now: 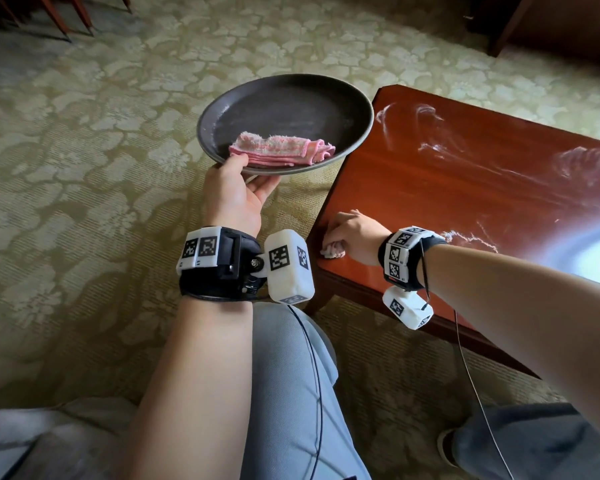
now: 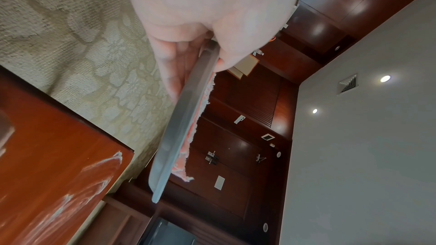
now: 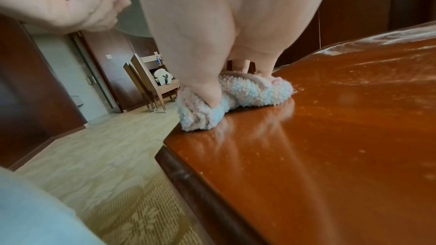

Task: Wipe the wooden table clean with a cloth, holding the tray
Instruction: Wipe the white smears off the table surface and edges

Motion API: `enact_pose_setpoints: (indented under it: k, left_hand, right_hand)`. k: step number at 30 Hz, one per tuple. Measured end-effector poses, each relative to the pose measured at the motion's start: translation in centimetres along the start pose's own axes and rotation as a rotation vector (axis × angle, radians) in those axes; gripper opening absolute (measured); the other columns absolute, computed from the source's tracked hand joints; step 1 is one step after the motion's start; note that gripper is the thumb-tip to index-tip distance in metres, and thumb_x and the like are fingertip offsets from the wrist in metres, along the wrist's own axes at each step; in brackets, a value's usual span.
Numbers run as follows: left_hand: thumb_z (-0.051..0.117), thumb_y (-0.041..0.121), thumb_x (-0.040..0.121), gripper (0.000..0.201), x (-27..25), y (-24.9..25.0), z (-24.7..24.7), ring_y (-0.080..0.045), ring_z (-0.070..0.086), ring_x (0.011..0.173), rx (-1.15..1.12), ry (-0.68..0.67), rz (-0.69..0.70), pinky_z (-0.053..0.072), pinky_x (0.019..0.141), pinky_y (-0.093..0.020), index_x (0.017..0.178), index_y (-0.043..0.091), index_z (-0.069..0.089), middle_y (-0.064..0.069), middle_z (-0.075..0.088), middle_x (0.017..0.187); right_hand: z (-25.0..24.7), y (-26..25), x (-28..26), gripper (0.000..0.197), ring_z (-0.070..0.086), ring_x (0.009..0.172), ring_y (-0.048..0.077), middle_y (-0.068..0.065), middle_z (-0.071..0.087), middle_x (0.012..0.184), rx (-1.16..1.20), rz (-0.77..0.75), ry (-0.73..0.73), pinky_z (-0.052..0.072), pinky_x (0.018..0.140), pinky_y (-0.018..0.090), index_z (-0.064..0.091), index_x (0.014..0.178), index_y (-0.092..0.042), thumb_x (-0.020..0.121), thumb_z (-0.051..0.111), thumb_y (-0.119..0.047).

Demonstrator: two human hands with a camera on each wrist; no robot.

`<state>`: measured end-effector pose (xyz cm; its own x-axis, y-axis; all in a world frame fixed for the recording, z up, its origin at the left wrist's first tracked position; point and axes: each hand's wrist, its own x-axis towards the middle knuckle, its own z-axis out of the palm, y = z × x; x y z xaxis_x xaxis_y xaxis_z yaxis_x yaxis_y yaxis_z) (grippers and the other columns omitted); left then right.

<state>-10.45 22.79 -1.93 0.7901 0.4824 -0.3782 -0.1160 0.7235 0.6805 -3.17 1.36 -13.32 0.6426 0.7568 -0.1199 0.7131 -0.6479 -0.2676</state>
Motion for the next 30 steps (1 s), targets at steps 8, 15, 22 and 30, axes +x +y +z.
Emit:
enact_pose_setpoints:
  k: [8, 15, 22, 30]
  left_hand:
    - [0.052, 0.001, 0.095, 0.018, -1.7, -1.1, 2.3, -0.031, 0.074, 0.078, 0.041, -0.026, 0.004, 0.061, 0.079, -0.047, 0.109, -0.003, 0.062, -0.019, 0.07, 0.094]
    - [0.051, 0.002, 0.096, 0.021, -2.7, -3.5, 5.3, -0.032, 0.073, 0.083, 0.085, -0.057, -0.027, 0.061, 0.078, -0.046, 0.114, -0.003, 0.061, -0.019, 0.07, 0.095]
    - [0.05, 0.002, 0.096, 0.02, -3.8, -6.5, 8.5, -0.031, 0.074, 0.076, 0.12, -0.099, -0.053, 0.061, 0.072, -0.042, 0.113, -0.004, 0.061, -0.021, 0.07, 0.096]
    - [0.051, 0.002, 0.096, 0.023, -4.8, -9.1, 11.1, -0.03, 0.074, 0.074, 0.134, -0.116, -0.088, 0.061, 0.068, -0.04, 0.117, -0.004, 0.06, -0.022, 0.068, 0.102]
  right_hand:
    - [-0.7, 2.0, -3.3, 0.045, 0.046, 0.123, 0.018, -0.005, 0.054, 0.127, 0.013, -0.028, -0.09, 0.03, 0.113, 0.036, 0.074, 0.111, -0.029, 0.087, 0.056, 0.004]
    - [-1.7, 4.8, -6.5, 0.043, 0.047, 0.123, 0.017, -0.004, 0.055, 0.13, 0.042, -0.015, -0.072, 0.026, 0.104, 0.02, 0.074, 0.111, -0.024, 0.087, 0.053, 0.006]
    - [-2.4, 9.8, -10.1, 0.04, 0.052, 0.12, 0.018, -0.004, 0.058, 0.129, 0.047, 0.072, -0.049, 0.033, 0.107, 0.029, 0.075, 0.11, -0.024, 0.086, 0.057, 0.003]
    - [-3.6, 15.0, -15.4, 0.038, 0.055, 0.116, 0.02, 0.0, 0.064, 0.12, 0.028, 0.181, -0.036, 0.033, 0.099, 0.022, 0.077, 0.102, -0.018, 0.079, 0.06, 0.007]
